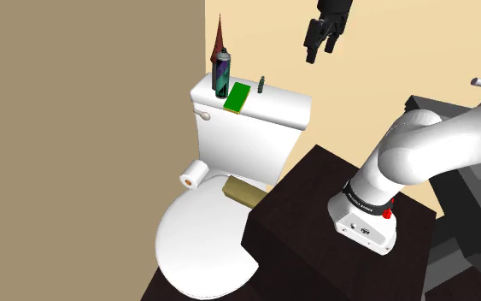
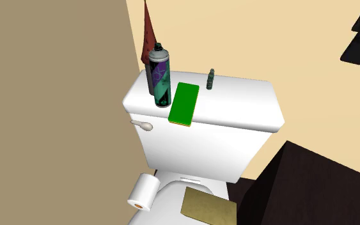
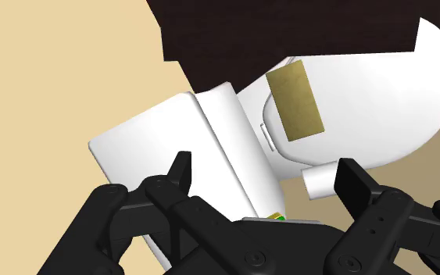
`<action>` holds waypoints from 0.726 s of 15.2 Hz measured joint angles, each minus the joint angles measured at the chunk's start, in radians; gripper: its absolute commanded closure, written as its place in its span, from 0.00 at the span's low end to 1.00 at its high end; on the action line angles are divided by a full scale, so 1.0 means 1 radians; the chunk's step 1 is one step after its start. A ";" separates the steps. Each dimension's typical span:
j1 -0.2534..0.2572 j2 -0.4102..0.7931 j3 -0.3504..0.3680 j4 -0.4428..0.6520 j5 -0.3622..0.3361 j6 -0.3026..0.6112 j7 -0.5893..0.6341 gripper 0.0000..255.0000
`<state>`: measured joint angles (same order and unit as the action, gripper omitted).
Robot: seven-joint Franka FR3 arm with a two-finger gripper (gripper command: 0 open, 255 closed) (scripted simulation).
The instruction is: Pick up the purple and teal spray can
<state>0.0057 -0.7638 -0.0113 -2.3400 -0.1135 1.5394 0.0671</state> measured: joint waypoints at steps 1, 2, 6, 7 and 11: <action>0.000 0.000 0.000 0.000 0.000 0.000 0.000 0.00; 0.000 0.022 -0.002 0.012 0.003 0.008 0.000 0.00; 0.004 0.174 -0.020 0.103 0.029 0.054 -0.005 0.00; 0.005 0.218 -0.026 0.131 0.036 0.066 -0.008 0.00; 0.009 0.390 -0.047 0.246 0.071 0.105 -0.023 0.00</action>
<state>0.0150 -0.3740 -0.0586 -2.0936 -0.0429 1.6440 0.0436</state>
